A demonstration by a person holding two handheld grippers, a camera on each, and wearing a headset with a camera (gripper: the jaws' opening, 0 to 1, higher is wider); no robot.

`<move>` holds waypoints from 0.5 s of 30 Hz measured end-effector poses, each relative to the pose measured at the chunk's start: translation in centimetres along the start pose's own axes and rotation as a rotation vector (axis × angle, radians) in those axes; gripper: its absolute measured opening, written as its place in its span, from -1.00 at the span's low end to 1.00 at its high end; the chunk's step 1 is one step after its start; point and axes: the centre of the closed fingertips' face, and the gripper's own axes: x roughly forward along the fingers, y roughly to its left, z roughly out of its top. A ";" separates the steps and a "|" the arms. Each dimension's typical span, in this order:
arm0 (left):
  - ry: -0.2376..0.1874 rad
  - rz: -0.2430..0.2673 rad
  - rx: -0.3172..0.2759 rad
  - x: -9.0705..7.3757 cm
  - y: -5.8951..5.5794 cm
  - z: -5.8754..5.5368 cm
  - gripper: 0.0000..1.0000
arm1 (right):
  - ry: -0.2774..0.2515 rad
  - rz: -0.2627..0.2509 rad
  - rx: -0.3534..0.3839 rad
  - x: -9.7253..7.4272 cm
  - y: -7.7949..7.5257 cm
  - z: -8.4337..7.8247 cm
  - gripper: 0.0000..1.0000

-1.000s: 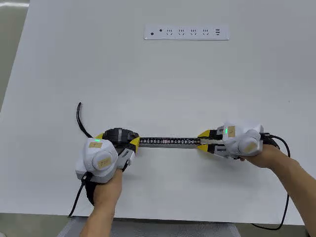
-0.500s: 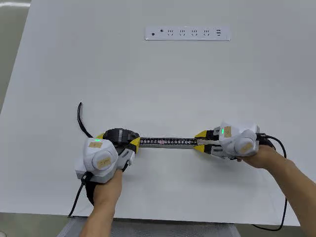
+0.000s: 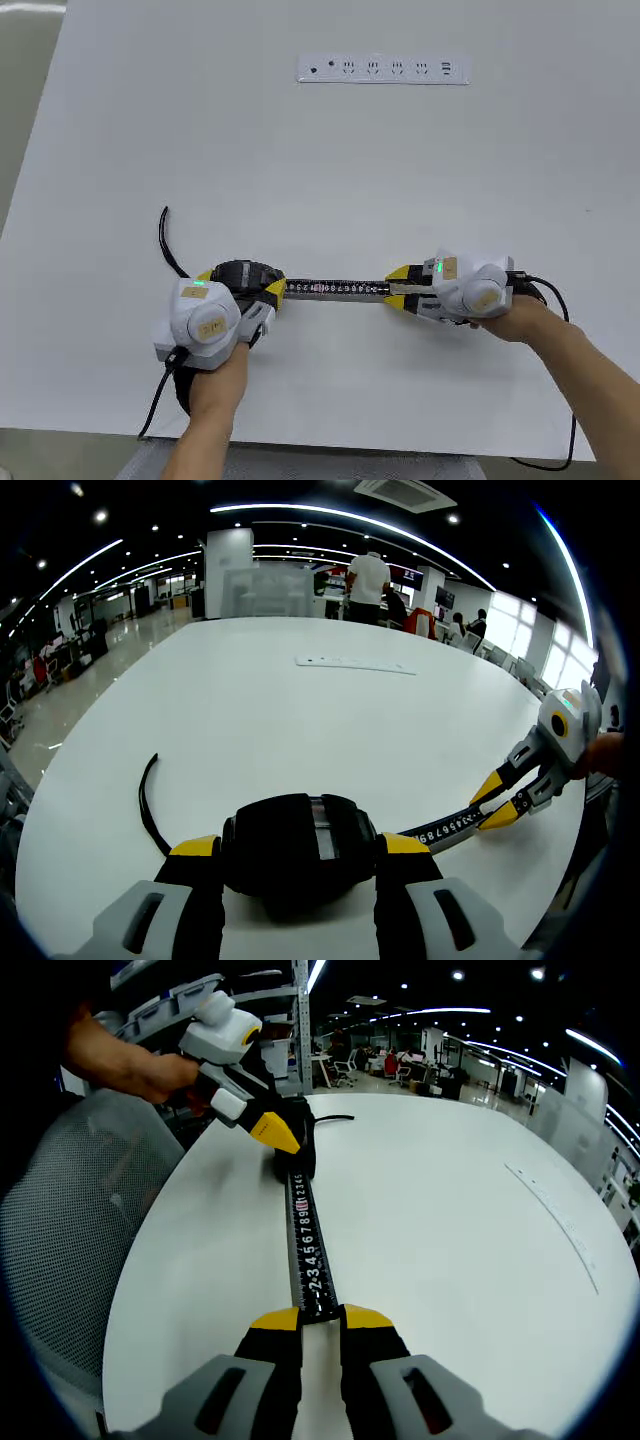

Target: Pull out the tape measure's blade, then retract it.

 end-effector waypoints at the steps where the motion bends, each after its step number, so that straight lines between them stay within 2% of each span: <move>1: 0.000 0.000 0.000 0.0 0.0 0.0 0.15 | 0.001 -0.001 -0.002 0.2 0.0 0.0 -0.77; 15: 0.004 -0.002 -0.003 0.0 -0.1 0.0 0.15 | -0.005 0.003 -0.002 0.8 0.1 0.7 -0.76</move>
